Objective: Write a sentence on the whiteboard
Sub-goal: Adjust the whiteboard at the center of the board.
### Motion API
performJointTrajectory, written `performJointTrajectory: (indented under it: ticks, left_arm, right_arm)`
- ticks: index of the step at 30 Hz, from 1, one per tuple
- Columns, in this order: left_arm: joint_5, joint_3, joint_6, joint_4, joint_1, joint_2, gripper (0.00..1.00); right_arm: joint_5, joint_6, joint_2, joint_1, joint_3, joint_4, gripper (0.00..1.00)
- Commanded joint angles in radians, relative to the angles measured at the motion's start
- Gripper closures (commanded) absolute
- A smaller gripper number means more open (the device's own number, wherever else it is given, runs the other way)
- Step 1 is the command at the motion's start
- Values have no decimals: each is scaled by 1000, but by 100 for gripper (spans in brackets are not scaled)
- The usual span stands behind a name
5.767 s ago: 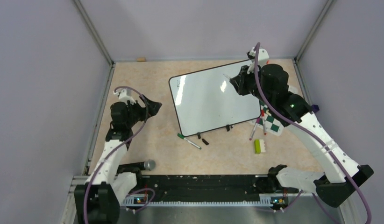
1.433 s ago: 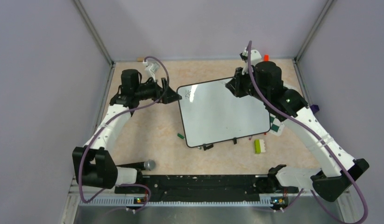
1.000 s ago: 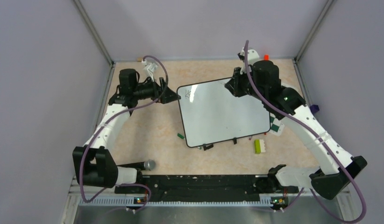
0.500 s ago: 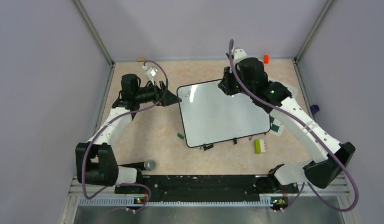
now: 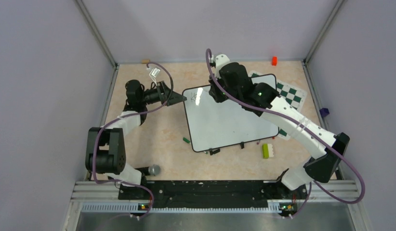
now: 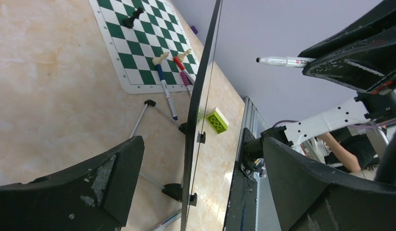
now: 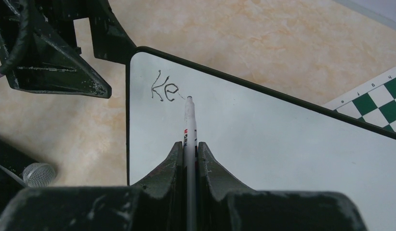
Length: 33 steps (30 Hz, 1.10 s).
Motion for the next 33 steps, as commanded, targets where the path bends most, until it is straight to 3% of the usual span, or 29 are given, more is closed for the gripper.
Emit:
performJointTrajectory:
  ticks: [1, 6, 9, 11, 16, 21, 29, 33]
  left_arm:
    - [84, 21, -97, 258, 1, 43, 3]
    - [57, 22, -86, 266, -4, 71, 15]
    - [35, 21, -103, 244, -9, 64, 7]
    - [0, -9, -22, 222, -10, 23, 6]
    - [-5, 20, 239, -53, -10, -30, 8]
    - [62, 4, 229, 3, -11, 5, 11]
    - [60, -28, 210, 128, -14, 16, 43]
    - [71, -31, 180, 187, -14, 34, 45]
  right_arm:
    - [18, -24, -15, 7, 31, 29, 100]
    - [-5, -30, -46, 6, 13, 52, 100]
    - [-6, -34, -66, 7, -1, 56, 100]
    - [-4, -34, -82, 6, -10, 56, 100]
    - [-1, -35, -108, 6, -38, 73, 100]
    - [-12, -28, -100, 6, -37, 78, 100]
    - [-48, -3, -71, 23, -44, 75, 100]
    - [-46, 2, -65, 28, -47, 75, 100]
